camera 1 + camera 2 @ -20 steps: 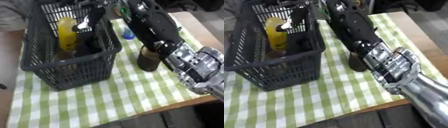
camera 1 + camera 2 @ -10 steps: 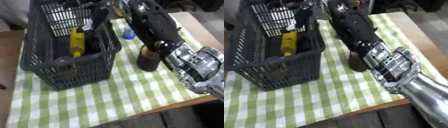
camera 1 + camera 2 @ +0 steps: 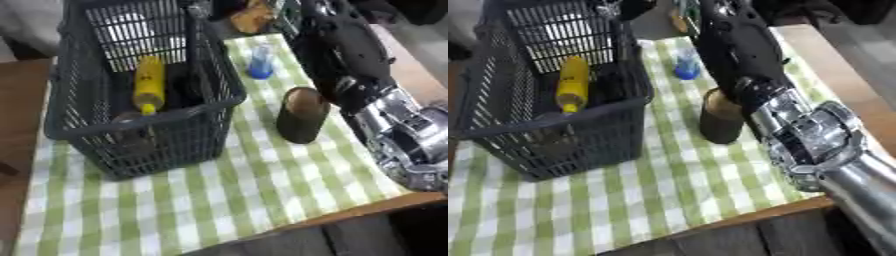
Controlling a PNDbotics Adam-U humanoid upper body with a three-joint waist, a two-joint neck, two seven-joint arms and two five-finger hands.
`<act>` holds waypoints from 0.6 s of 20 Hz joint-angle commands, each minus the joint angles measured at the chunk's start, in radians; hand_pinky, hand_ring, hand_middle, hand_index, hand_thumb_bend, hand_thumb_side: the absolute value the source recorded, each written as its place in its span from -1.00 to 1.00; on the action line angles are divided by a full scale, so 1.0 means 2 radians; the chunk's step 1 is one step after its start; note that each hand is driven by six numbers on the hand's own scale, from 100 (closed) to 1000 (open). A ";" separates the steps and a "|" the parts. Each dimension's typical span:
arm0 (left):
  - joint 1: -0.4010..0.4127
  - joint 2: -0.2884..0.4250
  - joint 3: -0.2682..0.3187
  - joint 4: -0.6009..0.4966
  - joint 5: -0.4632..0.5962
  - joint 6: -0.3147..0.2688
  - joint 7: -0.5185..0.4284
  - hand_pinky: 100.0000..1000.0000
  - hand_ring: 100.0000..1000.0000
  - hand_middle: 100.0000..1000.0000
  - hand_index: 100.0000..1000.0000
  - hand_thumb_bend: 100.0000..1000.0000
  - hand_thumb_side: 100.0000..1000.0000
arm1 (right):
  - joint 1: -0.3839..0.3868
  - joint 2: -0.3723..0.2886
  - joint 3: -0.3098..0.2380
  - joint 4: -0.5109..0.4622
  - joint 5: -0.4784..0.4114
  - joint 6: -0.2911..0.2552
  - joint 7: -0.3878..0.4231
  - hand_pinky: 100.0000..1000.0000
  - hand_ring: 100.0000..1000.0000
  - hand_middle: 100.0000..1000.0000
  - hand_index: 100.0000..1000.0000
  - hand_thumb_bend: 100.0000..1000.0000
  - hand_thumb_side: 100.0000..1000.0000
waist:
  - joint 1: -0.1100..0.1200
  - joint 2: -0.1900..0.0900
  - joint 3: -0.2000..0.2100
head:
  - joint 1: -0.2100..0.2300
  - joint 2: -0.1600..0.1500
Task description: Pick up objects on the table and place them in the box.
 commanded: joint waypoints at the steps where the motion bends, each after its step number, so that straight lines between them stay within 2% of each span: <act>1: -0.004 0.007 0.004 -0.006 0.000 -0.001 0.002 -0.41 0.57 0.41 0.46 -0.33 0.79 | -0.004 -0.026 -0.019 -0.012 -0.015 0.022 -0.030 -0.14 0.04 -0.03 -0.04 -0.42 -0.88 | -0.007 -0.012 -0.001 | 0.004 -0.001; 2: -0.004 0.007 0.004 -0.006 0.000 -0.001 0.002 -0.41 0.57 0.41 0.46 -0.33 0.79 | -0.002 -0.031 -0.022 -0.007 -0.026 0.023 -0.028 -0.04 0.10 0.05 0.14 -0.44 -0.73 | -0.007 -0.012 -0.001 | 0.004 -0.001; 3: -0.003 0.007 0.004 -0.006 0.000 -0.001 0.002 -0.41 0.57 0.41 0.46 -0.33 0.79 | -0.001 -0.034 -0.023 -0.004 -0.035 0.022 -0.021 -0.04 0.10 0.05 0.14 -0.44 -0.73 | -0.008 -0.012 -0.001 | 0.005 -0.001; 4: -0.003 0.007 0.004 -0.006 0.000 -0.001 0.003 -0.41 0.57 0.41 0.46 -0.33 0.79 | 0.001 -0.038 -0.023 -0.001 -0.040 0.019 -0.009 0.54 0.54 0.68 0.97 -0.37 0.05 | -0.008 -0.011 -0.002 | 0.005 -0.001; 5: -0.003 0.007 0.005 -0.006 0.000 -0.001 0.003 -0.41 0.57 0.41 0.46 -0.33 0.79 | 0.004 -0.045 -0.019 0.010 -0.044 0.009 0.023 0.54 0.54 0.68 0.97 -0.37 0.05 | -0.008 -0.011 -0.002 | 0.006 -0.001; 6: -0.003 0.007 0.005 -0.006 0.000 -0.001 0.003 -0.41 0.57 0.41 0.46 -0.34 0.79 | 0.005 -0.050 -0.022 0.018 -0.052 0.000 0.056 0.69 0.65 0.81 1.00 -0.36 0.29 | -0.008 -0.011 -0.003 | 0.006 -0.001; 9: -0.003 0.008 0.006 -0.007 0.000 -0.001 0.005 -0.41 0.57 0.41 0.46 -0.34 0.80 | 0.011 -0.072 -0.029 0.028 -0.082 -0.015 0.146 0.78 0.70 0.84 1.00 -0.27 0.44 | -0.007 -0.010 -0.005 | 0.009 -0.001; 12: -0.003 0.008 0.008 -0.007 0.000 -0.001 0.006 -0.41 0.57 0.41 0.46 -0.34 0.80 | 0.022 -0.093 -0.032 0.018 -0.111 -0.014 0.205 0.80 0.73 0.84 1.00 -0.25 0.48 | -0.005 -0.009 -0.007 | 0.011 -0.001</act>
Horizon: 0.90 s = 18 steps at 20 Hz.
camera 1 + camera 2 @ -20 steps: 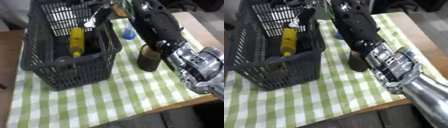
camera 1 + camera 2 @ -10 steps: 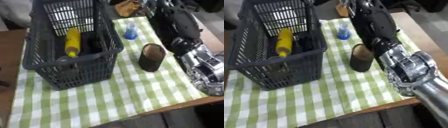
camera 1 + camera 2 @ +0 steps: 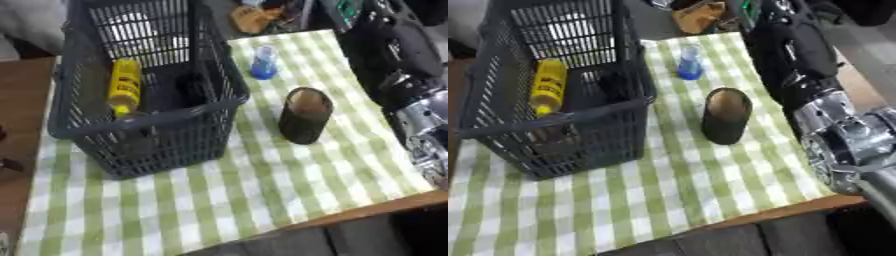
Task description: Pick up objects on the table and place them in the box.
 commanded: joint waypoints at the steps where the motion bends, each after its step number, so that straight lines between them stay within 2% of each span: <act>1: -0.003 0.008 0.005 -0.007 0.000 -0.001 0.003 -0.41 0.57 0.41 0.46 -0.34 0.80 | -0.001 -0.034 -0.007 -0.016 -0.034 0.000 0.056 0.79 0.73 0.84 1.00 -0.24 0.48 | -0.004 -0.008 -0.001 | 0.003 -0.001; 3: -0.004 0.008 0.005 -0.007 0.000 -0.001 0.004 -0.41 0.57 0.41 0.46 -0.34 0.80 | 0.008 -0.045 -0.008 -0.030 -0.050 0.004 0.074 0.78 0.74 0.82 1.00 -0.16 0.49 | -0.003 -0.007 -0.002 | 0.004 -0.001; 11: -0.004 0.007 0.007 -0.008 0.000 -0.001 0.005 -0.41 0.58 0.41 0.46 -0.34 0.80 | 0.054 -0.086 -0.008 -0.093 -0.091 0.019 0.116 0.78 0.79 0.87 1.00 -0.15 0.51 | -0.002 -0.002 -0.006 | 0.007 -0.001; 16: -0.004 0.007 0.008 -0.008 0.000 -0.001 0.006 -0.41 0.58 0.41 0.46 -0.35 0.80 | 0.081 -0.106 -0.014 -0.126 -0.111 0.029 0.107 0.74 0.75 0.85 1.00 -0.11 0.48 | -0.001 0.001 -0.007 | 0.008 -0.001; 18: -0.004 0.007 0.009 -0.008 0.000 0.000 0.007 -0.41 0.58 0.41 0.46 -0.35 0.80 | 0.094 -0.115 -0.020 -0.136 -0.118 0.037 0.086 0.67 0.69 0.82 1.00 -0.12 0.42 | -0.001 0.003 -0.008 | 0.011 -0.001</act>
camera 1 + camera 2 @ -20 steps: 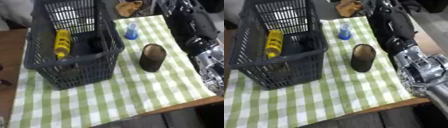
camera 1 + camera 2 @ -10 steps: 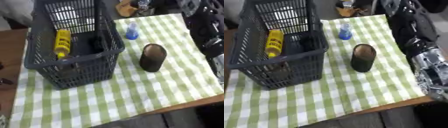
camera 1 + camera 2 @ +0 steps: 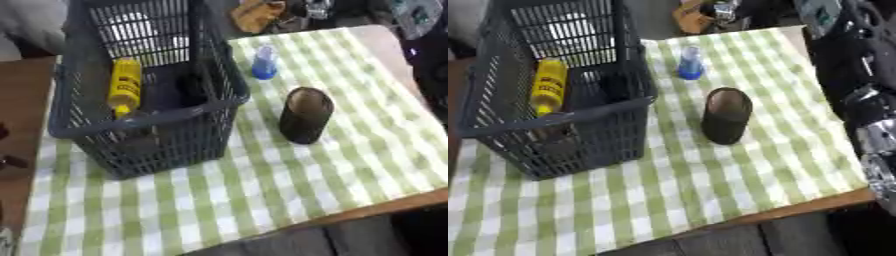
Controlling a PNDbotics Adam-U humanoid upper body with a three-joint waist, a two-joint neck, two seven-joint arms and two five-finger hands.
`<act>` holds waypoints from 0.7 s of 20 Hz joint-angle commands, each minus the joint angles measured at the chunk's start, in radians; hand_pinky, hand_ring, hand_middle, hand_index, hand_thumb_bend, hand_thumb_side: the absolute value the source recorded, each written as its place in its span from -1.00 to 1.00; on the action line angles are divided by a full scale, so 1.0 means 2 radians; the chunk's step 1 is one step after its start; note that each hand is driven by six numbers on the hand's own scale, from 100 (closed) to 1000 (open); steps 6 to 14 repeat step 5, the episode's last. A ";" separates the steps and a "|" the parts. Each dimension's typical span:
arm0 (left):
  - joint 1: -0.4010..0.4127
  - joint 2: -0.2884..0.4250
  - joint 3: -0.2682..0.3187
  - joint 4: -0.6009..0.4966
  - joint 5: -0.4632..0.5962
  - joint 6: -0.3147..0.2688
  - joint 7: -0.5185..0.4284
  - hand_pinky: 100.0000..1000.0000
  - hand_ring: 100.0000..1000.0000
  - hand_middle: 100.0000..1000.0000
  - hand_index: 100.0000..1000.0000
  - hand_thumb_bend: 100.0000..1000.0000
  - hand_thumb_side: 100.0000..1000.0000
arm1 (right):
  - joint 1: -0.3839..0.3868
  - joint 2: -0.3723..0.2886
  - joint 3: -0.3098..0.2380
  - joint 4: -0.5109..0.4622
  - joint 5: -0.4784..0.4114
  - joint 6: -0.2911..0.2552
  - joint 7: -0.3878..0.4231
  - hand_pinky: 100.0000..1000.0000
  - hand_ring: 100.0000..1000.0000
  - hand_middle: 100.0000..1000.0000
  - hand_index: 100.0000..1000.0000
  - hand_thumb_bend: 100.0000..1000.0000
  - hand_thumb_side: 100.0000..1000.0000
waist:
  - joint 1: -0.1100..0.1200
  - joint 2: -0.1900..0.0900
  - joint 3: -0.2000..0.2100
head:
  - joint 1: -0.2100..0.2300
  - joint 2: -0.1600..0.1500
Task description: Pick up objects on the table and place them in the box.
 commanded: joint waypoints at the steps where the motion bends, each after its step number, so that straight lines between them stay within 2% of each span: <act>1: -0.004 0.007 0.006 -0.008 -0.001 -0.001 0.002 -0.41 0.58 0.41 0.46 -0.35 0.80 | 0.007 -0.031 -0.012 -0.027 -0.014 0.006 -0.026 0.64 0.66 0.79 1.00 -0.17 0.38 | -0.001 0.003 -0.002 | 0.002 -0.001; 5: -0.005 0.007 0.006 -0.008 -0.001 0.000 0.003 -0.41 0.58 0.41 0.46 -0.35 0.80 | 0.027 -0.038 -0.013 -0.034 -0.016 0.014 -0.061 0.59 0.62 0.75 0.99 -0.21 0.38 | -0.001 0.004 -0.004 | 0.002 -0.001; 14: -0.005 0.007 0.006 -0.008 -0.001 0.000 0.003 -0.41 0.58 0.41 0.46 -0.35 0.80 | 0.027 -0.038 -0.013 -0.034 -0.016 0.014 -0.061 0.59 0.62 0.75 0.99 -0.21 0.38 | -0.001 0.004 -0.004 | 0.002 -0.001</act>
